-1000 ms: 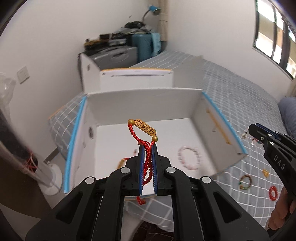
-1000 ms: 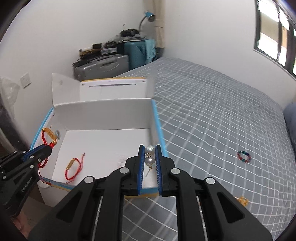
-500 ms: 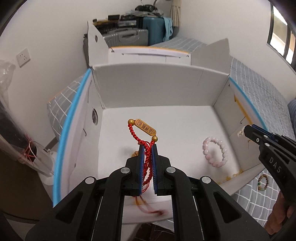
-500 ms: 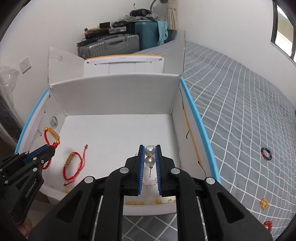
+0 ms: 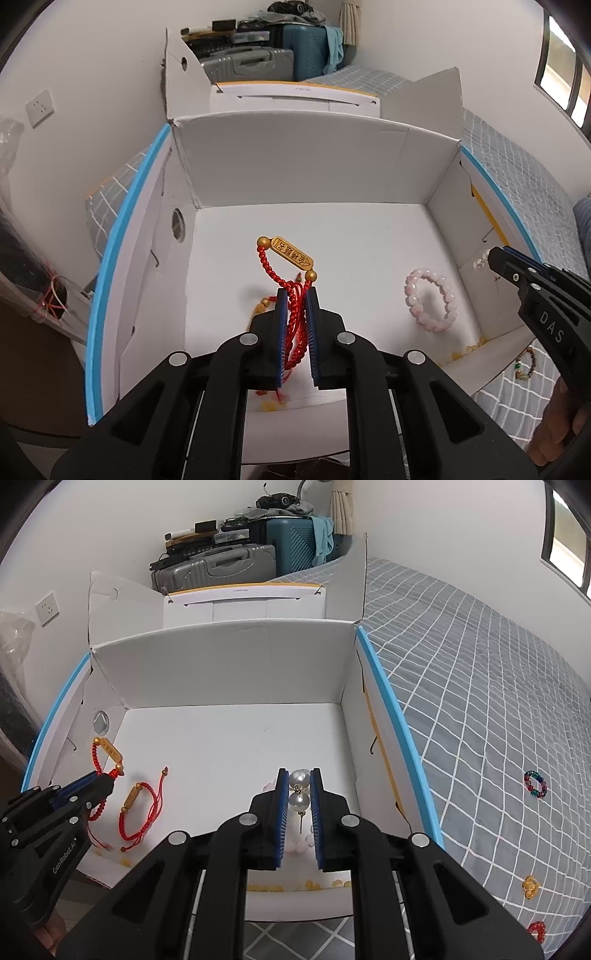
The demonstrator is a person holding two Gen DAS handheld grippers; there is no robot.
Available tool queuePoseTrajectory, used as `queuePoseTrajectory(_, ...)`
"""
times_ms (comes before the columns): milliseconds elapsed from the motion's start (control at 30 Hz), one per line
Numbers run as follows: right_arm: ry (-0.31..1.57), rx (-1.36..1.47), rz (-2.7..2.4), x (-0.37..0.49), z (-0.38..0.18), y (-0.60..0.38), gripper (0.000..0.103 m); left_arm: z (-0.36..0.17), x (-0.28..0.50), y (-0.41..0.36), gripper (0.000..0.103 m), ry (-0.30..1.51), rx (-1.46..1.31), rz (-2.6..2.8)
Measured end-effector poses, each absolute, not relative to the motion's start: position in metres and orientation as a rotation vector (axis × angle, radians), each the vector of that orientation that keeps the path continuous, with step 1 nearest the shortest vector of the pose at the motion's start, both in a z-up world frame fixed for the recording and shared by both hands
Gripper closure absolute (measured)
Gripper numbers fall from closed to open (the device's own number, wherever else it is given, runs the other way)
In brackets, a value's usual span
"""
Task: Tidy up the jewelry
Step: 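Open left tool releasing red bracelet while right tool drops pearl earrings into box, then move both tools back over the bed toward the bead bracelets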
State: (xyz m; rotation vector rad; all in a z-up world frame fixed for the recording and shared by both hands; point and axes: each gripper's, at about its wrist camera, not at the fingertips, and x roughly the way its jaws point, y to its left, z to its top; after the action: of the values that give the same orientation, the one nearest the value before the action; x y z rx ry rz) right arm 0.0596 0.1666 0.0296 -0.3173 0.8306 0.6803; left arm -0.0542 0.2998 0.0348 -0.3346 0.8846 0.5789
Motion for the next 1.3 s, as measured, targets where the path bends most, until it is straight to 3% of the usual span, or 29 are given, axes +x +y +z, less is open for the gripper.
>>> queuePoseTrajectory(100,0.828,-0.317,0.680,0.059,0.030,0.166,0.089,0.038,-0.057,0.300,0.092,0.875,-0.331,0.590)
queuePoseTrajectory(200,0.814,-0.317,0.675,0.058,0.033,0.165,0.069,0.040,-0.058,0.300,0.083,0.870,-0.331,0.600)
queuePoseTrajectory(300,0.791,-0.310,0.673,0.056,0.037,0.163,0.047,0.042,-0.060,0.300,0.070,0.860,-0.327,0.610)
queuePoseTrajectory(333,0.783,-0.301,0.674,0.056,0.039,0.161,0.039,0.043,-0.060,0.300,0.061,0.859,-0.326,0.613)
queuePoseTrajectory(367,0.774,-0.294,0.674,0.055,0.041,0.159,0.034,0.045,-0.062,0.300,0.050,0.850,-0.325,0.612)
queuePoseTrajectory(433,0.763,-0.286,0.673,0.055,0.045,0.156,0.025,0.050,-0.065,0.300,0.039,0.834,-0.314,0.612)
queuePoseTrajectory(500,0.741,-0.274,0.666,0.054,0.052,0.151,0.018,0.055,-0.069,0.300,0.036,0.820,-0.311,0.612)
queuePoseTrajectory(567,0.716,-0.260,0.649,0.055,0.059,0.146,0.010,0.061,-0.071,0.299,0.025,0.806,-0.305,0.617)
queuePoseTrajectory(767,0.692,-0.251,0.625,0.057,0.067,0.134,0.008,0.071,-0.075,0.293,0.011,0.764,-0.293,0.633)
queuePoseTrajectory(933,0.681,-0.239,0.608,0.058,0.070,0.121,0.008,0.076,-0.072,0.283,0.007,0.749,-0.251,0.636)
queuePoseTrajectory(1300,0.693,-0.190,0.524,0.062,0.072,0.056,0.008,0.081,-0.059,0.251,0.006,0.733,-0.250,0.565)
